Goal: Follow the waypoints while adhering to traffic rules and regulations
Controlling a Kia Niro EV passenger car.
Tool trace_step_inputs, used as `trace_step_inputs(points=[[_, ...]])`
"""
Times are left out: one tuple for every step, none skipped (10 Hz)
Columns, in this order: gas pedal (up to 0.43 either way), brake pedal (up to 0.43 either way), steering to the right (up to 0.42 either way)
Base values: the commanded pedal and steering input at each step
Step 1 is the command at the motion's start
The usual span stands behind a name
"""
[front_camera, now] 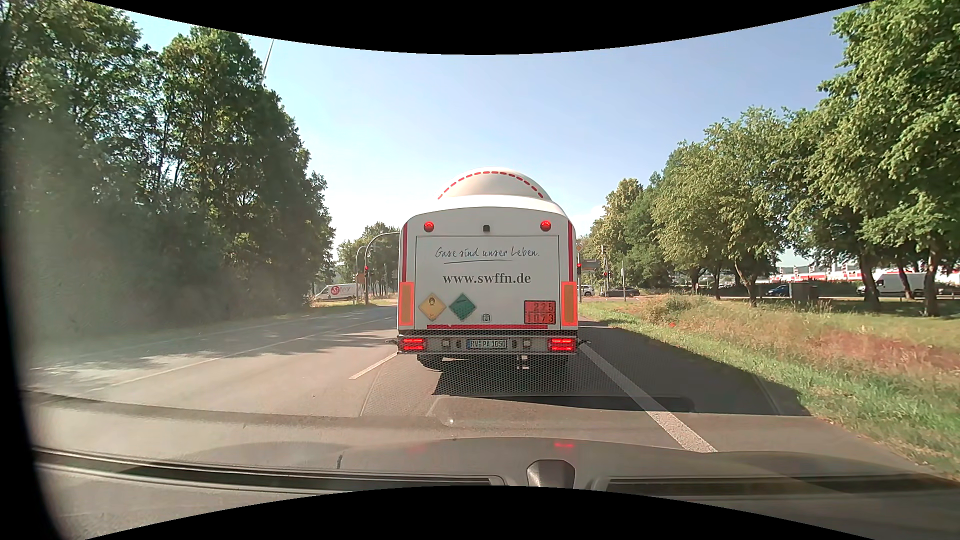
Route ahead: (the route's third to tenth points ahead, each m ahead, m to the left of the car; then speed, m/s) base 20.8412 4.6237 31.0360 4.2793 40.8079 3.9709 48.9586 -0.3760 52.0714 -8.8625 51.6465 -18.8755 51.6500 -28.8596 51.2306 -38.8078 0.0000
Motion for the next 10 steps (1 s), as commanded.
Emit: trace_step_inputs(points=[[0.0, 0.006, 0.004], [0.0, 0.006, 0.004], [0.0, 0.006, 0.004], [0.0, 0.006, 0.004], [0.0, 0.006, 0.005], [0.0, 0.006, 0.005], [0.0, 0.006, 0.004], [0.0, 0.006, 0.004], [0.0, 0.006, 0.005], [0.0, 0.006, 0.005]])
